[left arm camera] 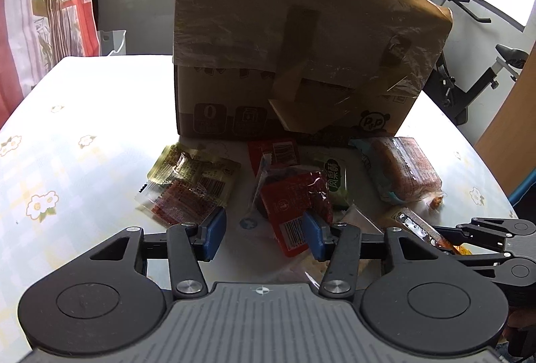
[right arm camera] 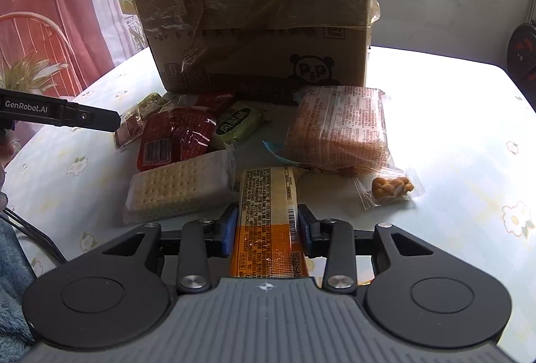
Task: Organize snacks
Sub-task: 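Grasp the cracker packet with the left tool while the right tool grasps the wafer bar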
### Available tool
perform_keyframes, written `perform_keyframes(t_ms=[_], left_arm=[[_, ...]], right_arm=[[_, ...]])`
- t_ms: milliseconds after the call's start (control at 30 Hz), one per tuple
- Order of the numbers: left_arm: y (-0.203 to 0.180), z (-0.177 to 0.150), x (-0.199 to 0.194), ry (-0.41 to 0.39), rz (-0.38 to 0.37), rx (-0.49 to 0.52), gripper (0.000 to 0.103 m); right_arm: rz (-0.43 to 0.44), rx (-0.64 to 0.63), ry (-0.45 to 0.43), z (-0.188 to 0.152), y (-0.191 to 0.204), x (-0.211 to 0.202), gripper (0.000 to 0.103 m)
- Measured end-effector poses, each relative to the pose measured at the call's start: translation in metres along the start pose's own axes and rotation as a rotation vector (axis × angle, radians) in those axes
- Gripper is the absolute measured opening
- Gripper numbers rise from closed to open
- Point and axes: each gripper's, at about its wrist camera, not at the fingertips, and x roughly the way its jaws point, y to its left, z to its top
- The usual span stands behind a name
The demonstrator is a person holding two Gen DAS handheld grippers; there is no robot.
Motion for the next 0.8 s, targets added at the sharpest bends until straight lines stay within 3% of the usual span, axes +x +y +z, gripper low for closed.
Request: perform_keyframes(t_ms=[300, 500, 800], left_arm=[[-0.022, -0.015, 0.018, 0.095, -0.118, 0.076, 0.051], [-0.037, -0.028, 0.030, 0.103, -0.078, 0.200, 0.056], [-0.037, -0.034, 0.050, 0.151, -0.080, 0.234, 0.067]], right_arm=[[0.073, -0.061, 0.019, 0.017, 0.024, 0.028, 0.038], [0.083, -0.069, 0.002, 0.014, 0.033, 0.028, 0.038], [0.019, -0.002, -0.029, 0.003, 0.020, 0.012, 0.038]])
